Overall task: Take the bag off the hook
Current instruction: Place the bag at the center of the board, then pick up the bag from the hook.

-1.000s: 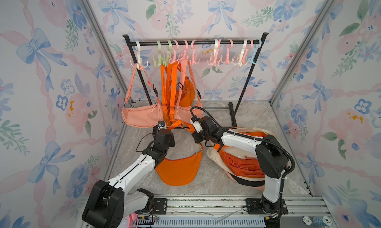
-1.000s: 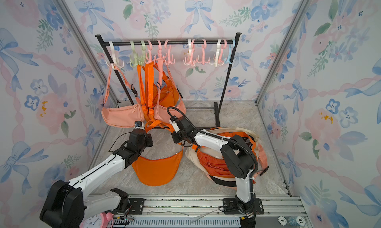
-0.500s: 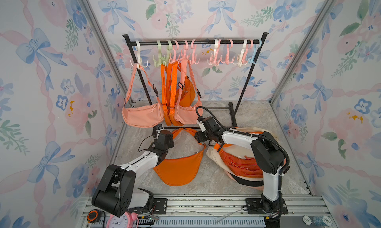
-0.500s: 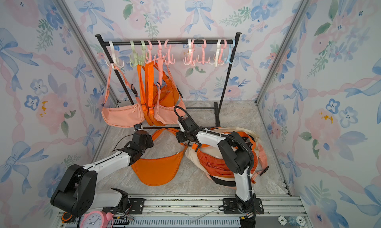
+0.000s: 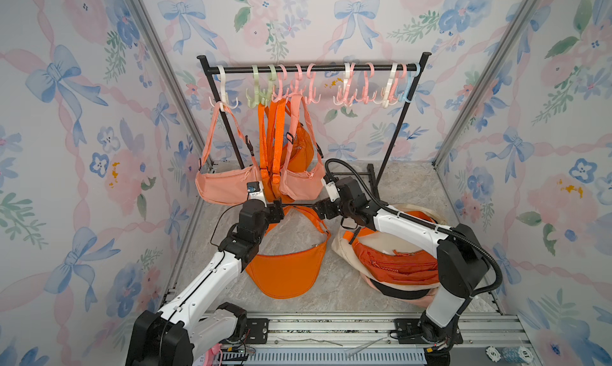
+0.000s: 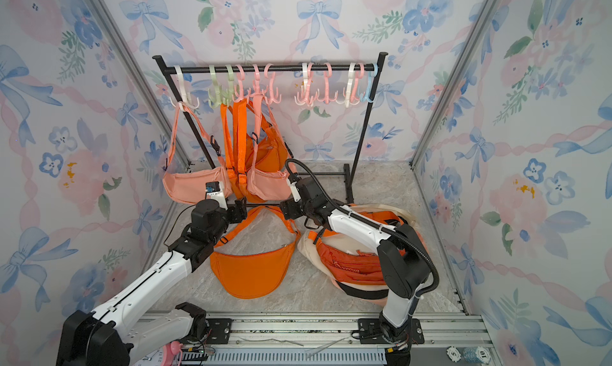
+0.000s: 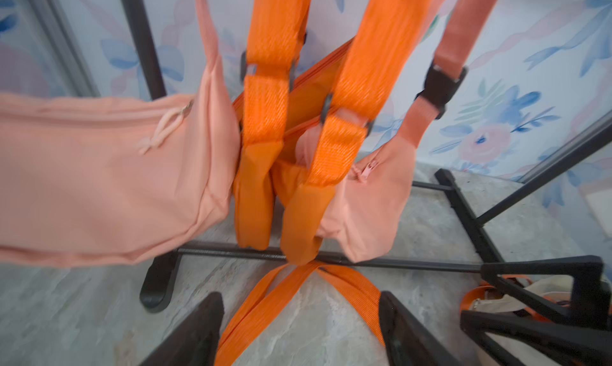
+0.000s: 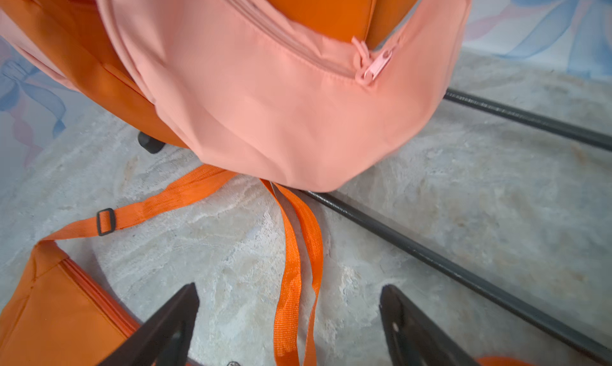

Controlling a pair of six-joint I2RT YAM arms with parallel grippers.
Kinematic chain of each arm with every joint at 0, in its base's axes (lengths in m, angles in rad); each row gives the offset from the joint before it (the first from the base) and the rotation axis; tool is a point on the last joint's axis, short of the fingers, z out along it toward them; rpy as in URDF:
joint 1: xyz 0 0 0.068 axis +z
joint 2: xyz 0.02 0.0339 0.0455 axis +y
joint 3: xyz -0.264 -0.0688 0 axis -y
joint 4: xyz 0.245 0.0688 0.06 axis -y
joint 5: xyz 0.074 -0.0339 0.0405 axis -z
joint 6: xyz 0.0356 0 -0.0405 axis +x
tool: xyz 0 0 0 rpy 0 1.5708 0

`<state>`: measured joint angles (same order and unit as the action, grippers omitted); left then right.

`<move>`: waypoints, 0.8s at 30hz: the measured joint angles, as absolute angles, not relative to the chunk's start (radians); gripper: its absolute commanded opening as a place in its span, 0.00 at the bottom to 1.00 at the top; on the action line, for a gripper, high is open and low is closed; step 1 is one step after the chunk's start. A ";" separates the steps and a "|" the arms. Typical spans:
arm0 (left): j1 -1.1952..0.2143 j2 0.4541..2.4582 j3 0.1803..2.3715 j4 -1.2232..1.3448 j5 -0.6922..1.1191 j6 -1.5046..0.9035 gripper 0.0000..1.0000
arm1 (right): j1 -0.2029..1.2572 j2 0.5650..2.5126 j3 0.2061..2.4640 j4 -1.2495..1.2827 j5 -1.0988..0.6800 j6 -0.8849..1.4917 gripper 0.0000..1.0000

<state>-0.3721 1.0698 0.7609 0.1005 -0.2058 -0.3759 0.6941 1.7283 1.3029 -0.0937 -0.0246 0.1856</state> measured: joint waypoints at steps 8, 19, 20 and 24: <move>-0.419 1.253 1.170 0.105 -0.130 -0.237 0.75 | 0.691 1.616 1.248 -0.056 -0.039 0.171 0.87; -0.418 1.697 1.753 -0.015 -0.137 -0.119 0.67 | 0.655 1.589 1.241 -0.047 -0.064 0.163 0.87; -0.418 1.726 1.794 -0.026 -0.138 -0.111 0.66 | 0.651 1.589 1.241 -0.047 -0.068 0.163 0.87; -0.415 1.848 1.985 -0.089 -0.154 -0.076 0.47 | 0.634 1.589 1.242 -0.047 -0.083 0.163 0.86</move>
